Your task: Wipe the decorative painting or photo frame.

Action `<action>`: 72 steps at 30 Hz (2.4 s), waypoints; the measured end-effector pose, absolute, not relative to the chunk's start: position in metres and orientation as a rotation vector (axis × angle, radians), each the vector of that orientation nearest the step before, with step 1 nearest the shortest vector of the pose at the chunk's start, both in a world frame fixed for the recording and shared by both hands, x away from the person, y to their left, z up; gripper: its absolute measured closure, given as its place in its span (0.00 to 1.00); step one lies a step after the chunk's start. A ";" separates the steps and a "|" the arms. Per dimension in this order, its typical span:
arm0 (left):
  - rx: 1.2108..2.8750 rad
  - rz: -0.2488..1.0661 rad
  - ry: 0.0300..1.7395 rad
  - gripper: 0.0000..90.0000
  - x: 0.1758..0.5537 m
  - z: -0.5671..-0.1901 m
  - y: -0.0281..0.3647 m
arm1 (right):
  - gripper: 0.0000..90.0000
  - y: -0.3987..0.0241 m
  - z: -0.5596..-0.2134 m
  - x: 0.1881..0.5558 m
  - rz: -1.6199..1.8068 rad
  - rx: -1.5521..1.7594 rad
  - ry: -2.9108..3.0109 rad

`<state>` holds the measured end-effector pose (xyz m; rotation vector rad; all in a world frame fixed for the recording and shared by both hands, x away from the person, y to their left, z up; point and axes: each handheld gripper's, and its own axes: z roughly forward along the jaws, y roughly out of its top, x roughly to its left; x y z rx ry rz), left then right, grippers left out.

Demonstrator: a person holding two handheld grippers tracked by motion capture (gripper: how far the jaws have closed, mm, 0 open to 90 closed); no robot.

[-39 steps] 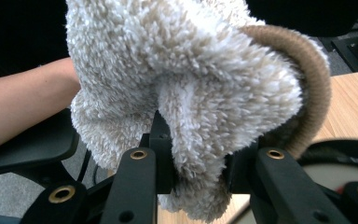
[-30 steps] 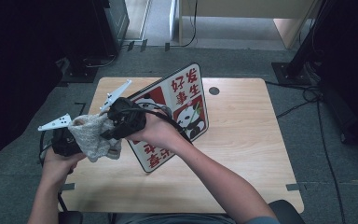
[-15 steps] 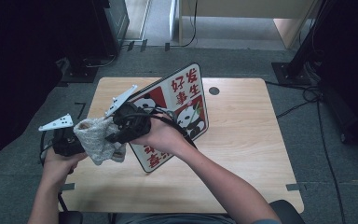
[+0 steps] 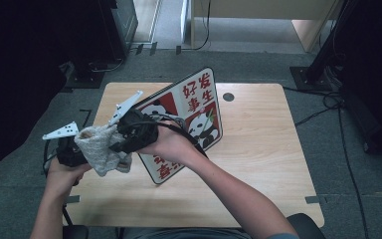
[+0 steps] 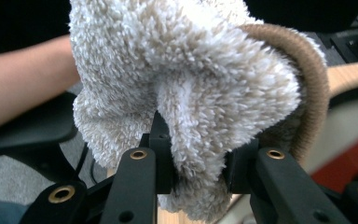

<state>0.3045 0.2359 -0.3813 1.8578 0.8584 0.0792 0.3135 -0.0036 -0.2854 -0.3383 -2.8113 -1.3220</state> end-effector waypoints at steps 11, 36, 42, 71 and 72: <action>1.858 0.081 0.869 0.68 0.305 -0.384 0.237 | 0.78 0.006 -0.295 0.328 -1.316 -0.375 -2.782; 1.844 0.099 0.878 0.67 0.306 -0.383 0.245 | 0.78 -0.012 -0.323 0.315 -1.251 -0.368 -2.795; 1.843 0.101 0.879 0.67 0.306 -0.383 0.245 | 0.78 -0.016 -0.328 0.312 -1.245 -0.377 -2.791; 1.832 0.126 0.873 0.67 0.304 -0.380 0.248 | 0.77 -0.024 -0.369 0.302 -1.214 -0.393 -2.803; 1.833 0.126 0.873 0.67 0.304 -0.380 0.248 | 0.77 -0.024 -0.371 0.302 -1.222 -0.389 -2.807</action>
